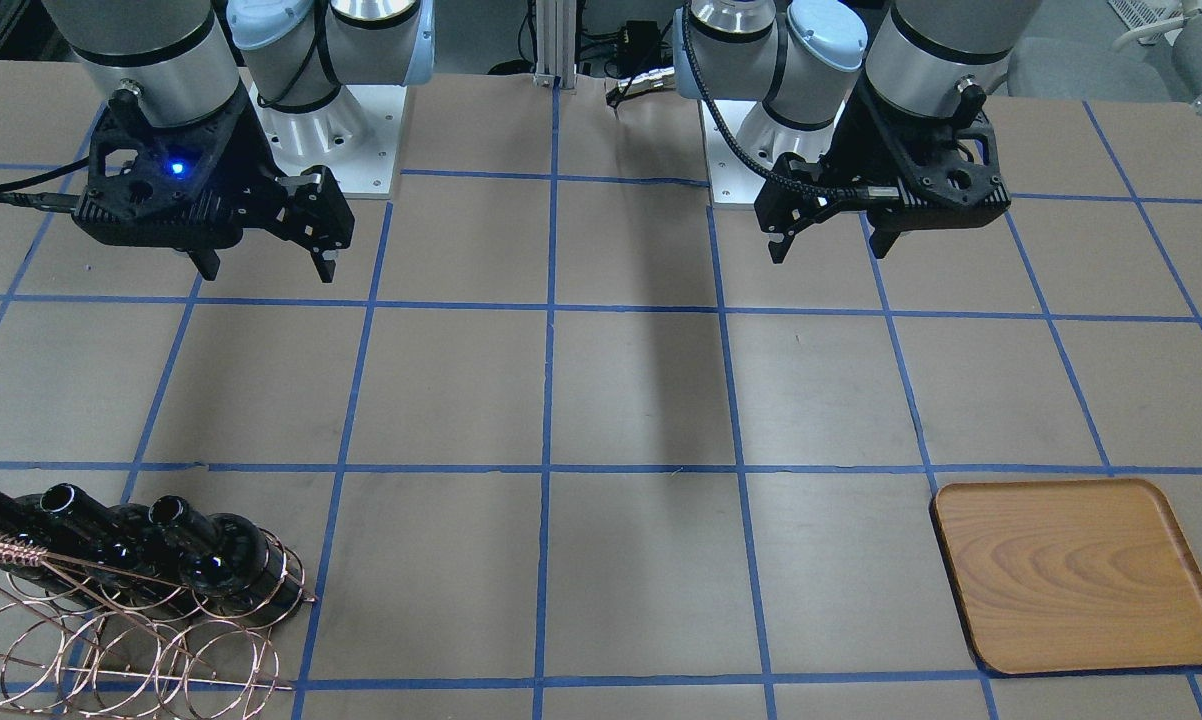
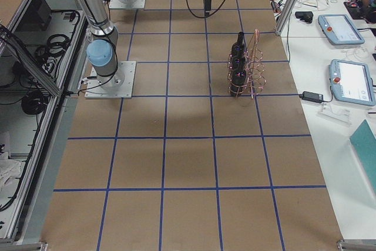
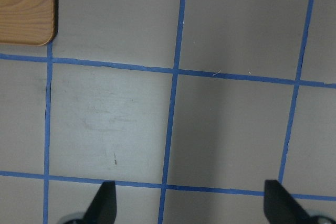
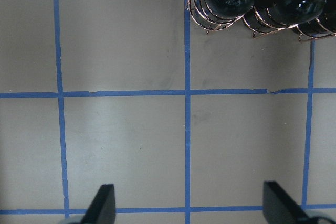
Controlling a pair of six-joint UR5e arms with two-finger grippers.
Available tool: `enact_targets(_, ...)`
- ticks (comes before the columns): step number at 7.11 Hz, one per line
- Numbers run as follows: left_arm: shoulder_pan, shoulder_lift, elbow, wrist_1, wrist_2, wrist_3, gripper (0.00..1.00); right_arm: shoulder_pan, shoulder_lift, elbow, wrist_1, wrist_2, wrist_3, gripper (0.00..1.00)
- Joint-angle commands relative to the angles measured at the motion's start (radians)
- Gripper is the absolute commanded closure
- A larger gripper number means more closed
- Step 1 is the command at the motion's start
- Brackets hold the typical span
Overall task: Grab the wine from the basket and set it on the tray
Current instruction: 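Lower the right gripper over the bottles in the copper wire rack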
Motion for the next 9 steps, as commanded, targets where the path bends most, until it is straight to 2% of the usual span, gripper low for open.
enact_targets(1, 0.000, 0.004, -0.008, 0.001, -0.002, -0.002, 0.00, -0.003, 0.000, -0.002, 0.000, -0.005, 0.000, 0.00)
enact_targets(6, 0.000, -0.002, -0.011, 0.003, -0.002, -0.003, 0.00, -0.005, 0.002, 0.000, -0.021, 0.006, -0.005, 0.00)
enact_targets(7, 0.000, -0.004, -0.011, 0.003, -0.002, -0.003, 0.00, -0.015, 0.003, -0.003, -0.055, 0.005, -0.008, 0.00)
enact_targets(8, 0.000, -0.004, -0.011, 0.003, -0.002, -0.002, 0.00, -0.055, 0.002, -0.008, -0.063, 0.005, -0.043, 0.00)
enact_targets(9, -0.002, -0.005, -0.011, 0.003, -0.002, -0.002, 0.00, -0.119, 0.006, -0.024, -0.064, 0.011, -0.169, 0.00)
